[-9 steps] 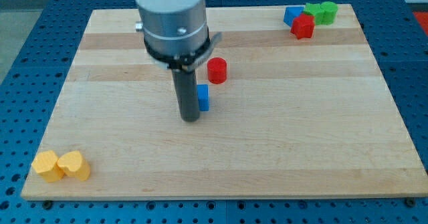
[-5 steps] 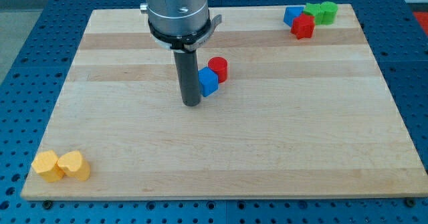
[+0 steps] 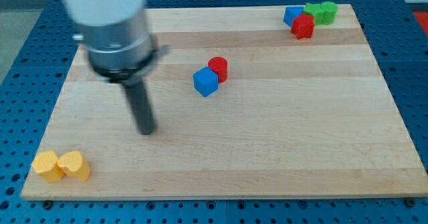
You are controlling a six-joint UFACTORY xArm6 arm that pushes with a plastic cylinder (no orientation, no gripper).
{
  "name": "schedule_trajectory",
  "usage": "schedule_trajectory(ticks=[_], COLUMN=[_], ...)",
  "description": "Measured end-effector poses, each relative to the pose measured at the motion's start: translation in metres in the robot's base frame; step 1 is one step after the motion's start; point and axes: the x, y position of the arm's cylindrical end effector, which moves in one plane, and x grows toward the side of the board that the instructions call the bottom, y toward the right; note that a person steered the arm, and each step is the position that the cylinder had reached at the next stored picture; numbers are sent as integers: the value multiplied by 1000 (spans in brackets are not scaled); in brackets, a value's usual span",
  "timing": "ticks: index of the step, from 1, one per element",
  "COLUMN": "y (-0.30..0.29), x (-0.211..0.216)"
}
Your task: Move your arm at yellow hexagon
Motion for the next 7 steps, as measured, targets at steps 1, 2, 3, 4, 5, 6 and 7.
schedule_trajectory(ticks=[1, 2, 3, 4, 5, 6, 7], y=[-109, -144, -145, -145, -145, -145, -132], x=[0, -1, 7, 57, 67, 74, 77])
